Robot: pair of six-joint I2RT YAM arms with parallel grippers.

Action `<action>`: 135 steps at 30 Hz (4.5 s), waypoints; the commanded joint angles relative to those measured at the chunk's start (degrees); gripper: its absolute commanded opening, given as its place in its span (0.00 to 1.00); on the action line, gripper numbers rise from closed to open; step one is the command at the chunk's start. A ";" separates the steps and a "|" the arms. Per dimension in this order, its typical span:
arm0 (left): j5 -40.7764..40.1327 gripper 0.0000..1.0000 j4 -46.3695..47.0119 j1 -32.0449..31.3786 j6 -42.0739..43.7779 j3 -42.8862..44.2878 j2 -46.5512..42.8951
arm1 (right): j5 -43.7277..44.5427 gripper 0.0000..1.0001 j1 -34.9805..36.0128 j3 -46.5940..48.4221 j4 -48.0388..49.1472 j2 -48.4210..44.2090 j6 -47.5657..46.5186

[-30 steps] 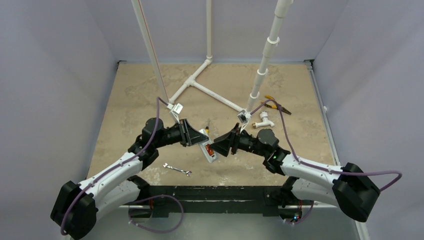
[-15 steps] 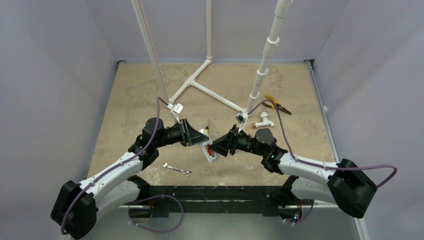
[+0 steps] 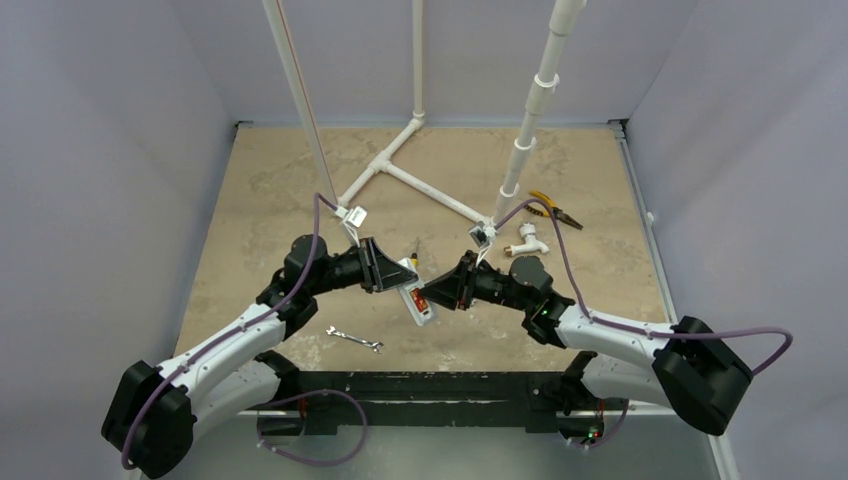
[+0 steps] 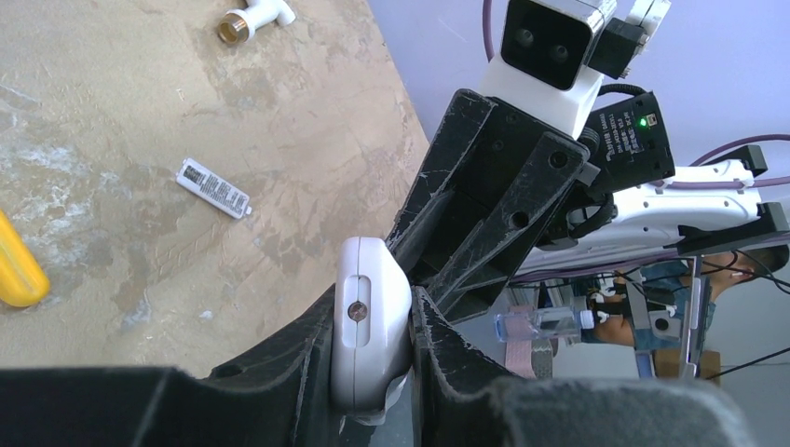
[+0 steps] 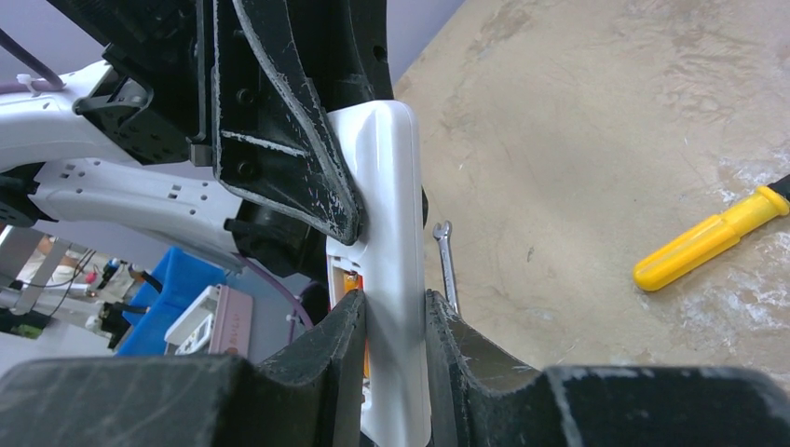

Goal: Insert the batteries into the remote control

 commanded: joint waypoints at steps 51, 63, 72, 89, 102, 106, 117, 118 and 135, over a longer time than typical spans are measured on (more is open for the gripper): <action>-1.12 0.00 -6.76 0.97 5.62 5.95 2.34 | 33.91 0.44 0.08 22.51 -57.11 21.88 -25.99; -1.31 0.00 -6.30 1.03 5.27 5.83 2.63 | 34.54 0.41 0.26 23.72 -64.71 21.22 -24.88; -1.70 0.00 -6.84 1.01 5.21 5.99 2.15 | 32.60 0.29 0.51 24.18 -65.08 22.05 -25.22; -1.29 0.00 -5.96 0.99 4.77 6.23 3.25 | 33.10 0.35 1.49 25.74 -69.08 21.73 -25.36; -4.33 0.00 -5.93 1.21 3.88 5.87 3.67 | 33.61 0.10 1.50 26.56 -69.53 12.56 -26.88; -7.02 0.00 -3.75 1.56 0.95 5.44 5.39 | 32.57 0.09 1.49 28.46 -71.97 6.72 -30.02; -10.53 0.00 10.15 1.54 -7.36 3.19 10.22 | 17.65 0.09 1.55 40.30 -78.93 0.06 -35.03; -10.85 0.00 10.99 1.57 -7.87 2.92 10.11 | 16.46 0.09 1.52 40.95 -79.05 -0.09 -34.82; -10.77 0.00 12.88 1.16 -9.25 2.43 10.45 | 12.94 0.08 2.99 46.52 -78.55 6.19 -34.32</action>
